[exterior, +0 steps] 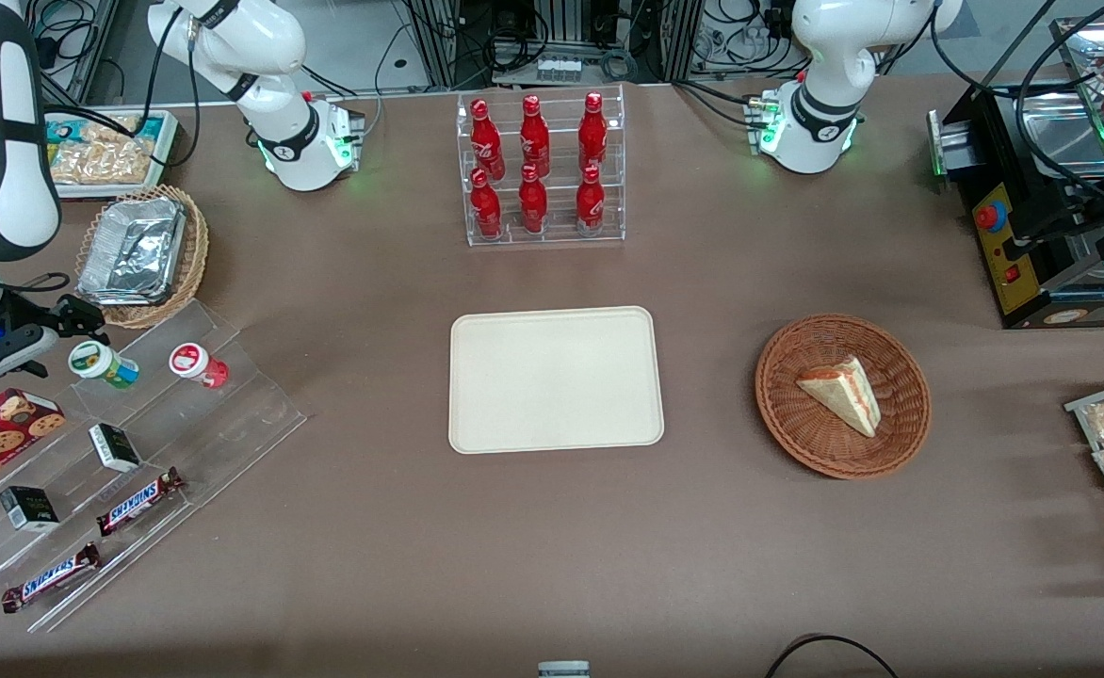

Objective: Place green gum on tray
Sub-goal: 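Move the right gripper down over the green-lidded gum jar on the rack, then close the right gripper on the green-lidded gum jar and lift it, then carry the gum jar with the right gripper over the cream tray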

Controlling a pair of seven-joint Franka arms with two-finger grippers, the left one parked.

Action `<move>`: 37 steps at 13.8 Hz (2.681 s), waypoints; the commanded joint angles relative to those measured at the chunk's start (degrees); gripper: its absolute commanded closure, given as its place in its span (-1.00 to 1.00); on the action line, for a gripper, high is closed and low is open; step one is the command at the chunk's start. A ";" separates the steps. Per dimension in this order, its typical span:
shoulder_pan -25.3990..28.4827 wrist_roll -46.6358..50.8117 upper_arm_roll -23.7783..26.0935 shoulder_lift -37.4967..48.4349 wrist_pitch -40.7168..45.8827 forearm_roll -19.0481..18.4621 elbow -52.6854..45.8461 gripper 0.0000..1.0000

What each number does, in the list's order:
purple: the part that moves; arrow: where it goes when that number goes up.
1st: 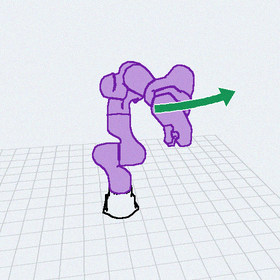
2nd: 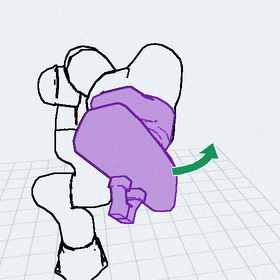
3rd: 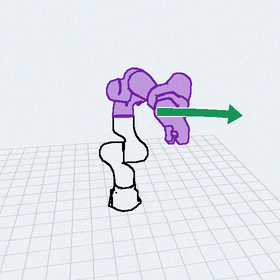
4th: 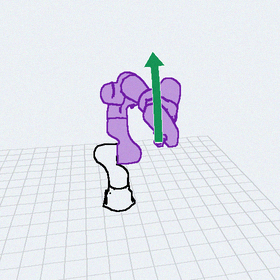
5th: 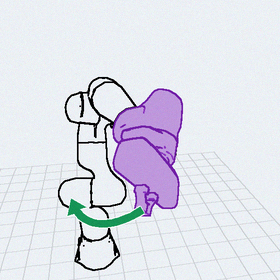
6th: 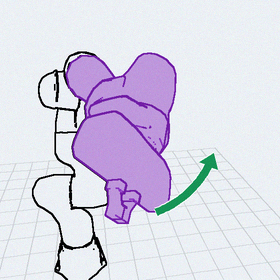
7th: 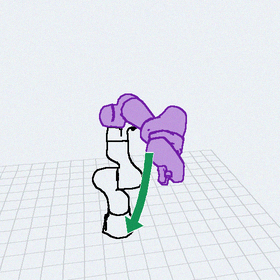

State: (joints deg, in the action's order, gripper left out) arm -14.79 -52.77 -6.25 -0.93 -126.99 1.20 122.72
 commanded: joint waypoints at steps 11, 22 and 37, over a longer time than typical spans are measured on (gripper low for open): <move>0.38 -1.20 0.28 -1.88 -4.32 3.02 1.21 -0.10; 1.87 -0.06 0.80 -1.45 8.64 3.02 -9.74 1.00; 37.09 51.05 0.72 -5.13 21.54 1.88 -22.61 1.00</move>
State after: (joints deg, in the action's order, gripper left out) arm 17.44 -9.78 -4.81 -2.93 -103.98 3.28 102.02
